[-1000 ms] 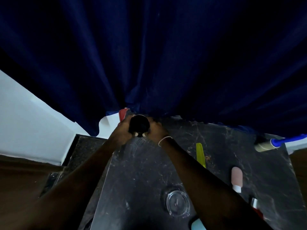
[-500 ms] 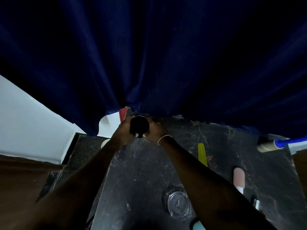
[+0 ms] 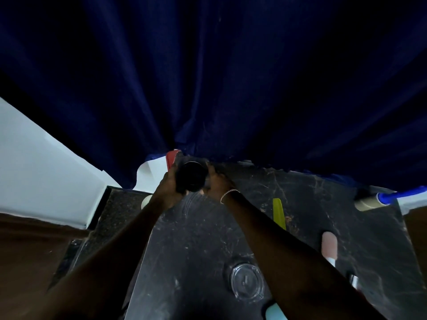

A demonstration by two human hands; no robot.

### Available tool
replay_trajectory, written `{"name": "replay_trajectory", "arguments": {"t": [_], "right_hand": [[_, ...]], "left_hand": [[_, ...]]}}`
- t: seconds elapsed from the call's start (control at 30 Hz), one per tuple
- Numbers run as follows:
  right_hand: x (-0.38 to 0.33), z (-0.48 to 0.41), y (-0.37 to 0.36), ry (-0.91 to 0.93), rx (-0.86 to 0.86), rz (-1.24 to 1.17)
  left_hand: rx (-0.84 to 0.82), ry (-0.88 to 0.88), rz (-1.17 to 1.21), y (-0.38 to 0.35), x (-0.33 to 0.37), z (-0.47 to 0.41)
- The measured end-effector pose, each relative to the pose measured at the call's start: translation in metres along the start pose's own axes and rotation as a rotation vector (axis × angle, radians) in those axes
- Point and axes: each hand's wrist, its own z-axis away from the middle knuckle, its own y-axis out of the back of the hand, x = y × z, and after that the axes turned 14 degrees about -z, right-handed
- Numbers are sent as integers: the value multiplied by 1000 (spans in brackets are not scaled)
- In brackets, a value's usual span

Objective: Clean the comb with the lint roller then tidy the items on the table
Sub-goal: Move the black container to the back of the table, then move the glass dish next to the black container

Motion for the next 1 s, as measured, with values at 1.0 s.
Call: {"name": "replay_trajectory", "arguments": {"t": [1.0], "right_hand": [[163,257,-30,-79,232,5]], "left_hand": [[-101,-218,-325,-177,66,218]]}}
